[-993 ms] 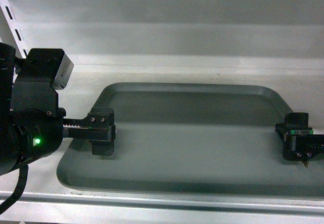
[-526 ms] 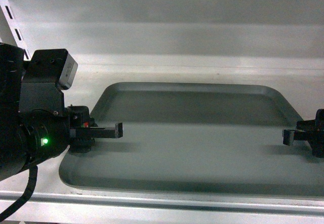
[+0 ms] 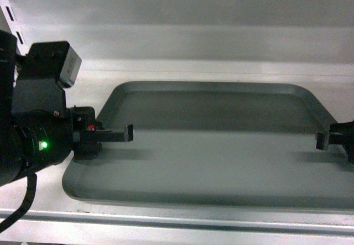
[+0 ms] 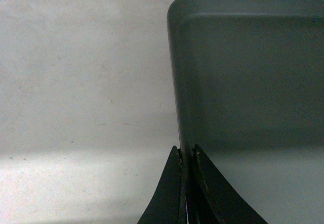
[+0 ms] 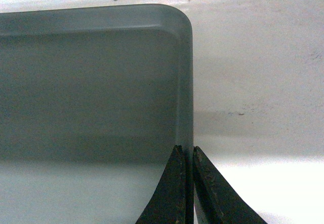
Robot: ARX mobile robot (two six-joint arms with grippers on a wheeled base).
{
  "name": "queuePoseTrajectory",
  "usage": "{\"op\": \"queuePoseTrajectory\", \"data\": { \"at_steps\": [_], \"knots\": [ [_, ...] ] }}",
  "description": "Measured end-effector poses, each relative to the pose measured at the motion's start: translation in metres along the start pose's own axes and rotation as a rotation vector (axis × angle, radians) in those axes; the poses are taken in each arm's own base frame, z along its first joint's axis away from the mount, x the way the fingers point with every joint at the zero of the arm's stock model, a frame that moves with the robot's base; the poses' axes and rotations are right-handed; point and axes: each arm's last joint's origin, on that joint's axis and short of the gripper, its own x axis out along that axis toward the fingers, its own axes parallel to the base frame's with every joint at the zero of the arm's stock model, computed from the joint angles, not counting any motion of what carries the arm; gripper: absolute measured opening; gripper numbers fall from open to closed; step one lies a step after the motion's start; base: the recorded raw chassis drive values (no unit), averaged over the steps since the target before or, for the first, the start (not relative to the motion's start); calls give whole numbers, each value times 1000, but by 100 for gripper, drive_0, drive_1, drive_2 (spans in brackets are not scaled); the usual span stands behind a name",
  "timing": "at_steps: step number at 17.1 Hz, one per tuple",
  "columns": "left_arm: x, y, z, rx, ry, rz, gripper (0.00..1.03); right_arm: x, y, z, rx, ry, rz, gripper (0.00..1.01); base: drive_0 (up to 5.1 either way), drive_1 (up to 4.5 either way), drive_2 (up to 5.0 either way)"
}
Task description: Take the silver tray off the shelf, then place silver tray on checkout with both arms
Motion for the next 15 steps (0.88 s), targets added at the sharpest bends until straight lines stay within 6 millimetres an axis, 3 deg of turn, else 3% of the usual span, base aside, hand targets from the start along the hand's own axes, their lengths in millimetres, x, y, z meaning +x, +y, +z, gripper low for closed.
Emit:
{"op": "queuePoseTrajectory", "data": {
  "at_steps": [3, 7, 15],
  "knots": [
    [-37, -1, 38, -2, -108, -12, 3, -38, 4, 34, 17, -114, 17, 2, 0, 0, 0],
    [-45, -4, 43, 3, -108, -16, 3, -48, 3, 39, 19, -110, 16, 2, 0, 0, 0],
    [-44, -1, 38, -6, 9, -7, 3, -47, 3, 35, 12, 6, 1, 2, 0, 0, 0]
  ]
}}
